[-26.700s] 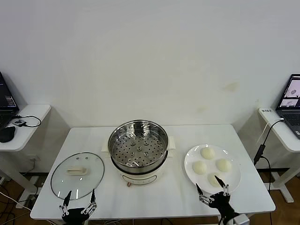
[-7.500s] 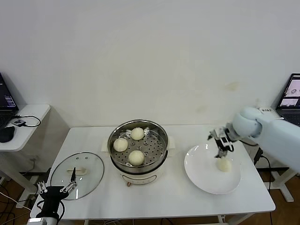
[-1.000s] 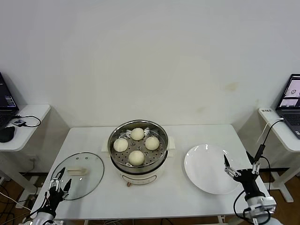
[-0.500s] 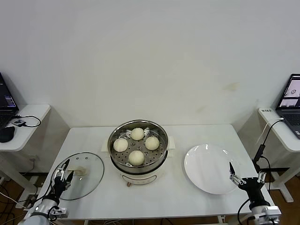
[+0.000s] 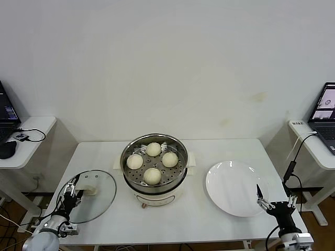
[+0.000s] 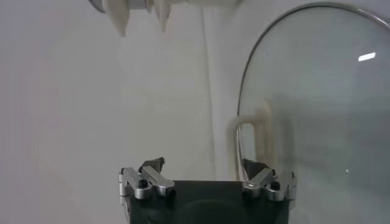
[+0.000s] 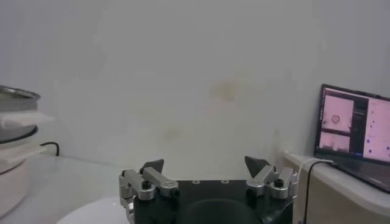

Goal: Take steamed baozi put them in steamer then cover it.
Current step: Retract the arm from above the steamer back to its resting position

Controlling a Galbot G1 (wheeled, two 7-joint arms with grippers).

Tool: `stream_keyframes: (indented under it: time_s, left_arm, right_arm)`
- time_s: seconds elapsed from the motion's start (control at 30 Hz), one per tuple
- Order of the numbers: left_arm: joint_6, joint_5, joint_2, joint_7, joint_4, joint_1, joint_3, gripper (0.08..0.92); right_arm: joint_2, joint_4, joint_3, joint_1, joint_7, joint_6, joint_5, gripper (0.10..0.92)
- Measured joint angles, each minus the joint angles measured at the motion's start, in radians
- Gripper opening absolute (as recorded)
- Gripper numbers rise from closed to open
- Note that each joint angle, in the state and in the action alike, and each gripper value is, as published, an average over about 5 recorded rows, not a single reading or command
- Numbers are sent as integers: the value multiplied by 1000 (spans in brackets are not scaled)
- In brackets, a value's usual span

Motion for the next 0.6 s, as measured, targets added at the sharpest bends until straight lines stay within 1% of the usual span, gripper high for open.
stream_keyframes:
  time_s: [0.23,0.33,0.43,0.6]
  left_arm:
    - [0,0,1,9,13,-23,12,823]
    - [0,1,1,13,21,-32,18,801]
    - [0,1,1,15,32,-41,23,732]
    - [0,2,2,19,51,-52,28,585]
  right_arm:
    - [3,-9,-6,-1,-2,3,-4,823]
    - [4,-10,-8,-2,-3,3,-5,823]
    - [5,-11,-9,-2,-3,4,-7,823]
    - [6,-11,-10,-4,-4,4,-8,823]
